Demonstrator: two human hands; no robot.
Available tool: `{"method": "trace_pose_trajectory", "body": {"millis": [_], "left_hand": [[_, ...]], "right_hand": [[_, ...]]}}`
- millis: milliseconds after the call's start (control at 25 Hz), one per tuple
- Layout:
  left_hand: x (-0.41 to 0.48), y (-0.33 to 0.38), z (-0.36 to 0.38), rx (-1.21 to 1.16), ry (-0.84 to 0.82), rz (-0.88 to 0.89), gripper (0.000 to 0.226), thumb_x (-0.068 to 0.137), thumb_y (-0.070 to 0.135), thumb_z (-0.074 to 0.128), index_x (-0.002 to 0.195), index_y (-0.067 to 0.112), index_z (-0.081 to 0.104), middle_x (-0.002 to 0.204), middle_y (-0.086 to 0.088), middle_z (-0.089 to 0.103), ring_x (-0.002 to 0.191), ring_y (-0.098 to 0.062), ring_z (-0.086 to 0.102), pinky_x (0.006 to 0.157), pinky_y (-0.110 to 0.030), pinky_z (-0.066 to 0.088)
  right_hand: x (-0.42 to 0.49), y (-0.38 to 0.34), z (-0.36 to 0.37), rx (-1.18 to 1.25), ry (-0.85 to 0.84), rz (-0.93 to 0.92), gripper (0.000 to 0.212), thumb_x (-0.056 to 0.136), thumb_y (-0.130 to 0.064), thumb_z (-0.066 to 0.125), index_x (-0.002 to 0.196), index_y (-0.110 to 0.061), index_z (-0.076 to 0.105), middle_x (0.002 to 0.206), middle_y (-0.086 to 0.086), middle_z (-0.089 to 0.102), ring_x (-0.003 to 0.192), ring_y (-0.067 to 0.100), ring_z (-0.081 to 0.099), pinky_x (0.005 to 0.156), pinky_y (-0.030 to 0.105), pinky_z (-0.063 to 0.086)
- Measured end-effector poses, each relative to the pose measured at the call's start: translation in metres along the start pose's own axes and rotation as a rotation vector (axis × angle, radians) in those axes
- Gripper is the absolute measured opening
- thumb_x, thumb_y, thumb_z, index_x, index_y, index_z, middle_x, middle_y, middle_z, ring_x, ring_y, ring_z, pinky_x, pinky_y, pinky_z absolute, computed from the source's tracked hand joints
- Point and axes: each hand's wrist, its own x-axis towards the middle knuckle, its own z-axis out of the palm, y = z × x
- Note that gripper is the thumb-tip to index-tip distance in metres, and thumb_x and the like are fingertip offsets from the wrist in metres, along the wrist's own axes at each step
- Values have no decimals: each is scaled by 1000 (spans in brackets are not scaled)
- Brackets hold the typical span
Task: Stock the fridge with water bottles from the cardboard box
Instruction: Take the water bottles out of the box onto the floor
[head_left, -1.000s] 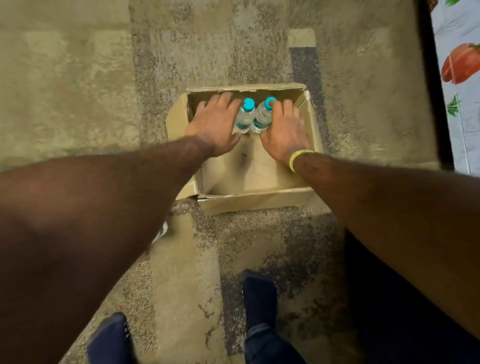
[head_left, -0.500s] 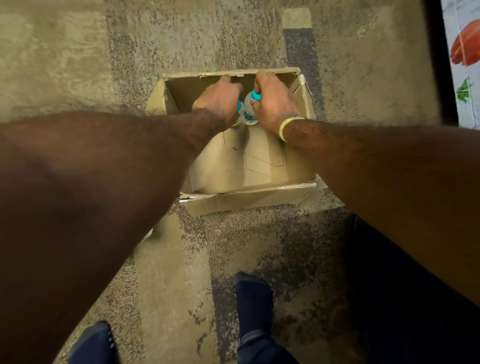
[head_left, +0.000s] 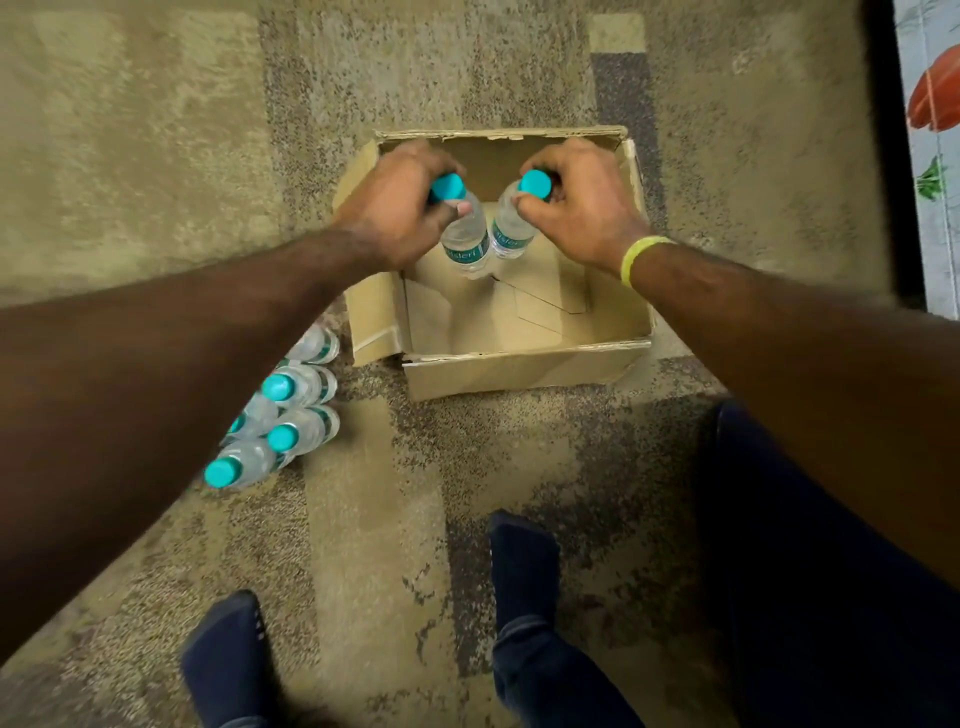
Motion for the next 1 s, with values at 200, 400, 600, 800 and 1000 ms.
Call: {"method": "trace_pose_trajectory", "body": {"millis": [200,400,600,800,1000], "left_hand": [[-57,-4,-77,-11,-31,153,37,93,35,58,121,12,62,105,-6,58,93,-18,52,78,-27,39],[-139,-13,-137,11,-65,164,39,92,38,53,106,4,65,88,-7,56,77,-15,46,67,-26,32],[-231,-48,-160,4,-130,98,50,89,47,46,100,3,65,82,-8,58,71,-16,46,64,-25,29],[-315,-95,-154,-7,-179,-18,42,89,40,52,100,3,66,80,-3,52,71,-12,40,61,-23,27],[-361,-138,-132,3,-262,-155,28,93,37,59,89,9,59,79,1,48,74,-19,46,67,-35,38]], "right_hand": [[-14,-74,-53,52,-89,-142,29,90,-36,64,103,-12,72,86,1,63,69,9,52,61,16,42],[-35,-162,-56,81,-326,-235,34,91,-41,63,102,-10,72,81,6,68,68,16,60,61,33,51],[-63,-233,0,119,-579,-337,29,90,-39,66,85,-11,73,61,2,62,48,5,49,46,19,38],[-99,-279,77,79,-736,-427,28,89,-32,66,75,-8,65,56,2,52,50,9,40,50,31,34],[-123,-305,137,-52,-769,-527,28,87,-29,67,82,-2,64,77,16,62,71,29,56,64,39,42]]}}
